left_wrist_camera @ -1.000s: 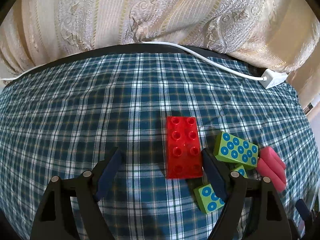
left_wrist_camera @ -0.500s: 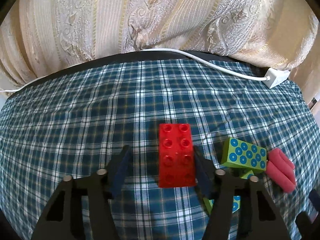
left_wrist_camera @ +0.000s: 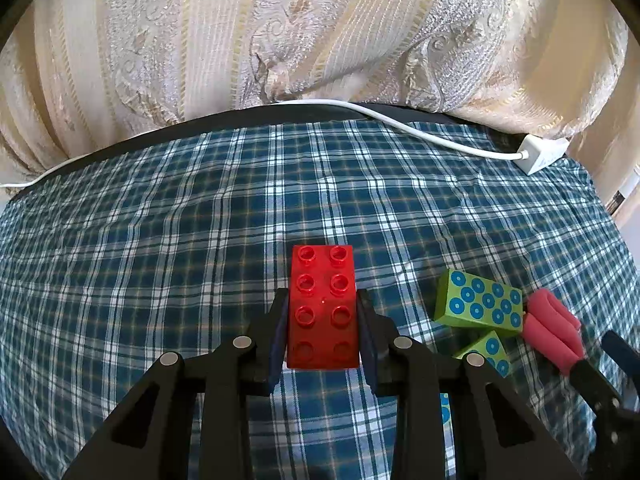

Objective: Organize objects
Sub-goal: 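Grasp the pink foam tube with the right gripper while the left holds the red brick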

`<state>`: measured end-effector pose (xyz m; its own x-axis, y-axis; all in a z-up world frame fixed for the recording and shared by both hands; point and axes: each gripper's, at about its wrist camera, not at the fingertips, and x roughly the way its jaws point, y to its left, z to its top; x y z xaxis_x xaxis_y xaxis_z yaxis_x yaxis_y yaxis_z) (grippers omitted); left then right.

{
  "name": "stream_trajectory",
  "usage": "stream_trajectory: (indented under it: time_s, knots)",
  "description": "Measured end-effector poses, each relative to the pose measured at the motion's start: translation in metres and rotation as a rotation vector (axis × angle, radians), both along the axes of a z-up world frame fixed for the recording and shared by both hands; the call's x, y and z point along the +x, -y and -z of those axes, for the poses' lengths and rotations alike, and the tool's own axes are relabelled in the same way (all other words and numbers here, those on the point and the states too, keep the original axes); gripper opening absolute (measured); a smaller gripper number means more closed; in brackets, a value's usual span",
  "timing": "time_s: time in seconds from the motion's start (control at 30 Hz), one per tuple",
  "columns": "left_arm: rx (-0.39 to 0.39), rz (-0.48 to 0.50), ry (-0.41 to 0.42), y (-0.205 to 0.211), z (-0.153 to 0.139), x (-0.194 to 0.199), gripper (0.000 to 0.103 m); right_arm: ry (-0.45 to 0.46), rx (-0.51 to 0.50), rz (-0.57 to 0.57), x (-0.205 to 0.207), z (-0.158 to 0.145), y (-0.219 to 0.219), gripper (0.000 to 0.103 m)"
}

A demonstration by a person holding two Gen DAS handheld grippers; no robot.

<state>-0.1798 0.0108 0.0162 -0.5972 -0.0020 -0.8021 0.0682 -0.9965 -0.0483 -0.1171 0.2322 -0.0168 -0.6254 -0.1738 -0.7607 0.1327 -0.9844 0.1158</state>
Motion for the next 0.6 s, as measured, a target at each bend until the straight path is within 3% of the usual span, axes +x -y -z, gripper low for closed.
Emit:
stream_trajectory:
  time_s: [0.6]
  knots:
    - [0.019,0.0,-0.006,-0.001,-0.005,0.003,0.033,0.025,-0.004,-0.071,-0.03,0.013,0.021,0.081]
